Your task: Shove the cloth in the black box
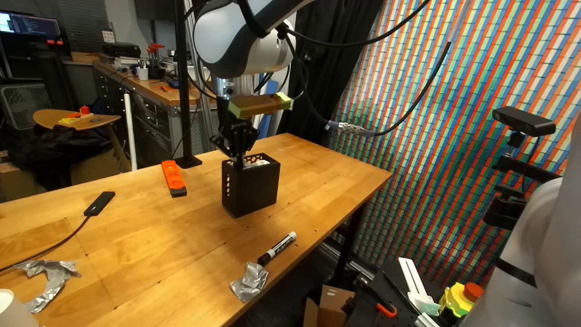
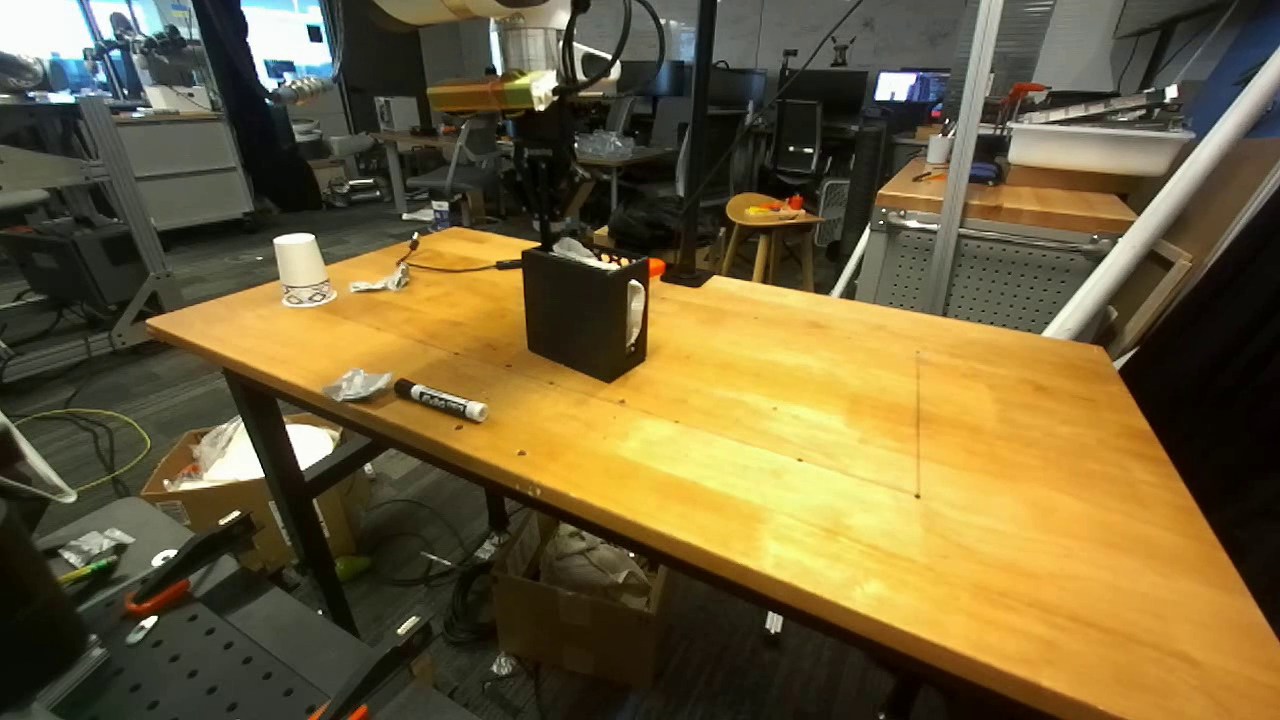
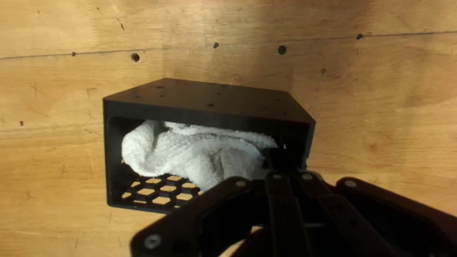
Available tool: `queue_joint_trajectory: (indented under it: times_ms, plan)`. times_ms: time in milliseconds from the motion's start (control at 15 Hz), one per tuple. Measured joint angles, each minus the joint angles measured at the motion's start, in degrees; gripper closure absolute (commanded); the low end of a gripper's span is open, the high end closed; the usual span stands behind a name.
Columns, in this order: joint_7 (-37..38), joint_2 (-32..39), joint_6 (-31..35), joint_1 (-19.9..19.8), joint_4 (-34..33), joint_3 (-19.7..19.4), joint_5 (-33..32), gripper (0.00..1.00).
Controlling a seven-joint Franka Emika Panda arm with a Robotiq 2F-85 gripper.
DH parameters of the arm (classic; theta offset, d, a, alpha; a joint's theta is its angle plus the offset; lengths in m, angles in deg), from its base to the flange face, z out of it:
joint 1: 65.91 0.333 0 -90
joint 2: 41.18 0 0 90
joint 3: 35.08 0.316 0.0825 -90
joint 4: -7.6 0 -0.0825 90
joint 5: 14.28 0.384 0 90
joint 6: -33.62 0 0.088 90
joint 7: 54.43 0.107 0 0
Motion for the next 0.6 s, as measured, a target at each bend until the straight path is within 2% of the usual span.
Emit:
queue_joint_trajectory:
  times_ms: [600]
  plan:
    - [0.0, 3.8, 5.4, 0.0, 0.2, -0.4, -7.1, 1.0]
